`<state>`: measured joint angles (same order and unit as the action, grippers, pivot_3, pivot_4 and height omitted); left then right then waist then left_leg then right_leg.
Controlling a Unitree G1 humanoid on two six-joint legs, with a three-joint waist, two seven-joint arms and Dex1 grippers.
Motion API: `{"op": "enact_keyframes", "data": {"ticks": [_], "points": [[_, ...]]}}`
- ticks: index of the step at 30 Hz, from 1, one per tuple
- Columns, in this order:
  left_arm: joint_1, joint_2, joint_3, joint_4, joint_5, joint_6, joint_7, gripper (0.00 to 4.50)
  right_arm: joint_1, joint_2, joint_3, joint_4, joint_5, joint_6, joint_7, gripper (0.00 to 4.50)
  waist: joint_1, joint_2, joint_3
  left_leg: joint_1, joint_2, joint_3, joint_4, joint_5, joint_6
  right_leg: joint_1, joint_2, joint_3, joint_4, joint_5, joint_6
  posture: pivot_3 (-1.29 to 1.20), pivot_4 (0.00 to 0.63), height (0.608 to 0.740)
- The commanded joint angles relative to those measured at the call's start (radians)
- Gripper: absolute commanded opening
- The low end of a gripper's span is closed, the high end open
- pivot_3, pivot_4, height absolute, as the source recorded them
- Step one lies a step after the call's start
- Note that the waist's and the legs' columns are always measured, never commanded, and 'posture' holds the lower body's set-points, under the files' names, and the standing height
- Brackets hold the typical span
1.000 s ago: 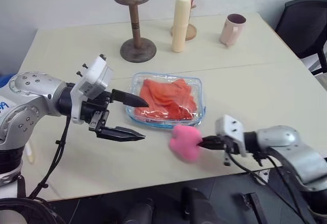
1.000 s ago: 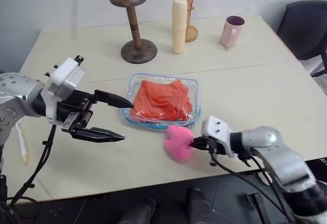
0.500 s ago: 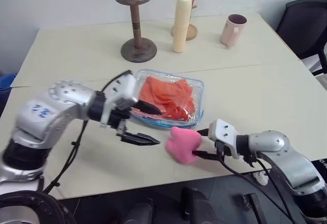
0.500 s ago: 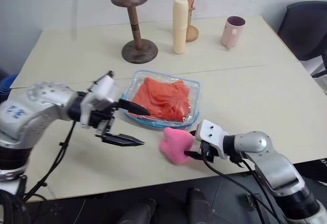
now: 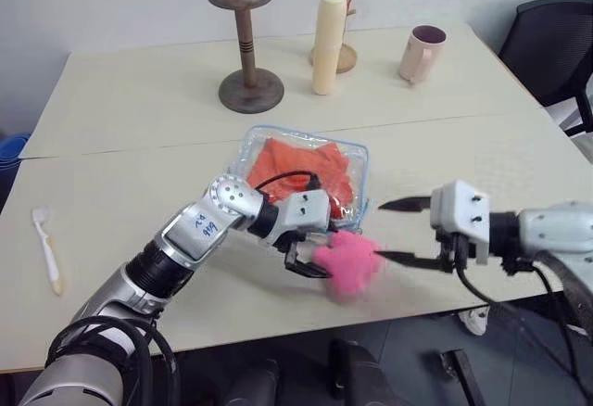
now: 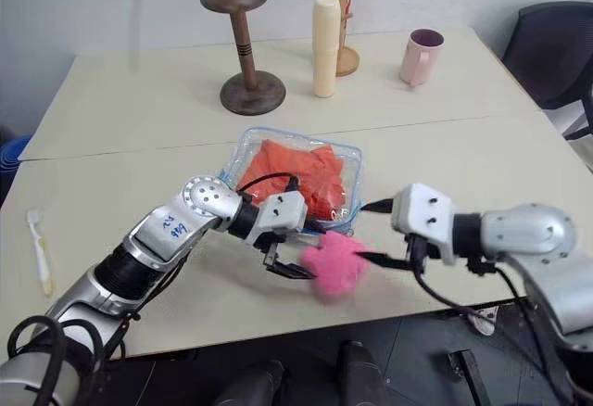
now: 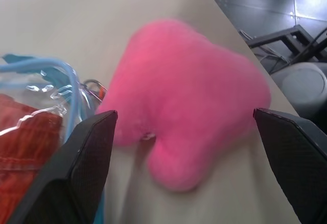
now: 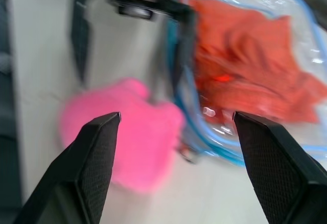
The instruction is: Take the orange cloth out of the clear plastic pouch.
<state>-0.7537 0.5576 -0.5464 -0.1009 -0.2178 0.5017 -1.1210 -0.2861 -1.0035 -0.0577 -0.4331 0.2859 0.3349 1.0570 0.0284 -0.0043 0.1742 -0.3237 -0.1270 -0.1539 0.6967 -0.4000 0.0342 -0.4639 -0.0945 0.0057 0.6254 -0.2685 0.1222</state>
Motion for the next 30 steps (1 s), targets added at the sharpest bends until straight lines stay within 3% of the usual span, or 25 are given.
{"op": "enact_keyframes", "data": {"ticks": [1, 5, 9, 15, 18, 26, 28, 30], "points": [[0.011, -0.015, 0.008, -0.01, 0.025, -0.023, -0.007, 4.5, -0.056, 0.006, 0.103, 0.198, -0.214, -0.306, -0.023, 3.68, -0.001, 0.0, 0.0, 0.0, 0.0, 0.0, 0.0, 0.0, 0.0, 0.0, 0.0, 0.0, 0.0, 0.0, 0.0, 0.0, 0.15, 0.74], [0.024, -0.046, 0.014, -0.021, 0.032, -0.011, 0.003, 4.5, -0.139, 0.066, 0.206, 0.372, -0.338, -0.566, -0.04, 3.68, -0.002, 0.0, 0.0, 0.0, 0.0, 0.0, 0.001, 0.0, 0.0, -0.001, 0.0, 0.0, 0.0, 0.0, 0.0, 0.0, 0.15, 0.74], [0.046, -0.076, 0.019, -0.026, 0.035, -0.005, 0.025, 4.5, -0.225, 0.138, 0.263, 0.488, -0.391, -0.709, -0.061, 3.68, -0.005, 0.0, 0.0, 0.0, 0.0, 0.001, 0.0, 0.0, 0.0, -0.001, 0.0, 0.0, 0.001, 0.0, 0.0, 0.0, 0.15, 0.74], [0.071, -0.093, 0.026, -0.035, 0.042, 0.025, 0.051, 3.17, -0.295, 0.198, 0.296, 0.579, -0.408, -0.81, -0.058, 3.71, -0.004, 0.0, 0.0, 0.0, 0.0, 0.0, 0.001, 0.0, 0.0, -0.001, 0.0, 0.0, 0.001, 0.0, 0.0, 0.0, 0.15, 0.74], [0.079, -0.093, 0.035, -0.036, 0.044, 0.036, 0.065, 2.33, -0.323, 0.23, 0.299, 0.622, -0.404, -0.835, -0.066, 3.19, -0.003, 0.0, 0.0, 0.0, 0.0, 0.0, 0.001, 0.0, 0.0, -0.001, 0.0, 0.0, 0.001, 0.0, 0.0, 0.0, 0.15, 0.74], [0.115, -0.058, 0.084, -0.06, 0.038, 0.062, 0.081, 0.02, -0.364, 0.259, 0.312, 0.682, -0.396, -0.895, -0.045, 0.45, -0.005, 0.0, 0.0, 0.0, 0.0, 0.0, 0.001, 0.0, 0.0, -0.001, 0.001, -0.001, 0.001, 0.0, 0.0, 0.0, 0.15, 0.74], [0.133, -0.035, 0.108, -0.075, 0.04, 0.073, 0.092, 0.0, -0.376, 0.256, 0.308, 0.697, -0.393, -0.906, -0.04, 0.02, -0.006, 0.0, 0.0, 0.0, 0.0, 0.0, 0.001, 0.0, 0.0, -0.001, 0.001, -0.001, 0.001, 0.0, 0.0, 0.0, 0.15, 0.74], [0.15, -0.013, 0.139, -0.094, 0.036, 0.093, 0.107, 0.0, -0.385, 0.25, 0.307, 0.713, -0.403, -0.914, -0.04, 0.02, -0.008, 0.0, 0.0, 0.0, 0.0, 0.001, 0.001, 0.0, 0.0, -0.001, 0.001, -0.001, 0.001, 0.0, 0.0, 0.0, 0.15, 0.74]]}}
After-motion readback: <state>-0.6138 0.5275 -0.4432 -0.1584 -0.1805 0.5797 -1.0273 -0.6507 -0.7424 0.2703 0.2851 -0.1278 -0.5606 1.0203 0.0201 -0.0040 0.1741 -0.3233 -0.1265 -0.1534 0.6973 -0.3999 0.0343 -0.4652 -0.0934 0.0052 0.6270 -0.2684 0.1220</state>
